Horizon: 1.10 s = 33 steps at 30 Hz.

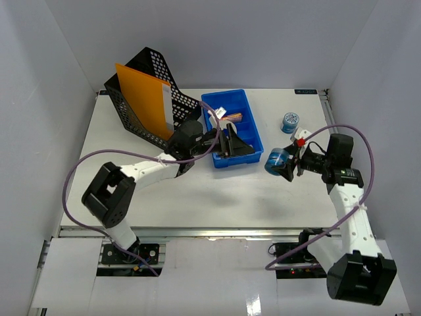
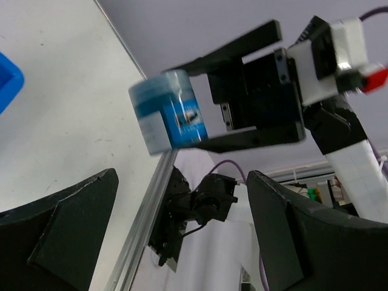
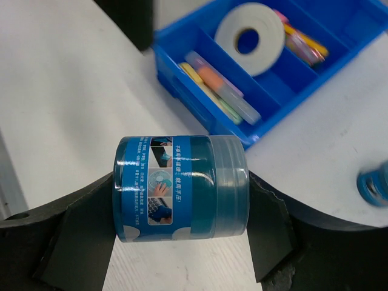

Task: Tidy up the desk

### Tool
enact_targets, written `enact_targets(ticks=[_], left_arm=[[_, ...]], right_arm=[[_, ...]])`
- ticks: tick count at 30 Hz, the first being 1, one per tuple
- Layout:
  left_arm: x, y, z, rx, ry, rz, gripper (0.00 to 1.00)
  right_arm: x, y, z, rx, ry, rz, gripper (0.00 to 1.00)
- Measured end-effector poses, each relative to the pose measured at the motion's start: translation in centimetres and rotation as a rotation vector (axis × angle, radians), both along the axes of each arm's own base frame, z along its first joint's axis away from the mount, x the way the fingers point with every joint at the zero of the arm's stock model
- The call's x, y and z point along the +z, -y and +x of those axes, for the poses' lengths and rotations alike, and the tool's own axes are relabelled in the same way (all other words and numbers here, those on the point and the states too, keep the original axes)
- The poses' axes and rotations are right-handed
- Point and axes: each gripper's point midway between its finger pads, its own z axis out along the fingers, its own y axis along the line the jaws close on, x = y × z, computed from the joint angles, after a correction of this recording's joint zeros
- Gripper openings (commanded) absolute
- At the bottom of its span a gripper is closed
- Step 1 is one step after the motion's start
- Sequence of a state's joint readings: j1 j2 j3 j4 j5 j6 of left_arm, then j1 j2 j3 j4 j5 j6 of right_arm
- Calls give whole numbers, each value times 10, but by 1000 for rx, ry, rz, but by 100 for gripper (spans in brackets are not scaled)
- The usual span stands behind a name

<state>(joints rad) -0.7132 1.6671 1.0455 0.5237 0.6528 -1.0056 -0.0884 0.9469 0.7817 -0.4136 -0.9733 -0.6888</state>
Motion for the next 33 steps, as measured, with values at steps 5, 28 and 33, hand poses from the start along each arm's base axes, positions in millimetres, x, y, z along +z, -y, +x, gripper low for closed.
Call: enact_targets(ticks=[5,28,33], left_arm=[[-10,28,-5,-69,-62,0,98],[-28,62,-45,-228,-181,24,78],[-28,61,-46,-233,-194,28,65]], right_arm=[[19,-29,-32,156,77,37,8],[21,-47,-33,174,155,74,8],[20,-46,-29,158,164,69,9]])
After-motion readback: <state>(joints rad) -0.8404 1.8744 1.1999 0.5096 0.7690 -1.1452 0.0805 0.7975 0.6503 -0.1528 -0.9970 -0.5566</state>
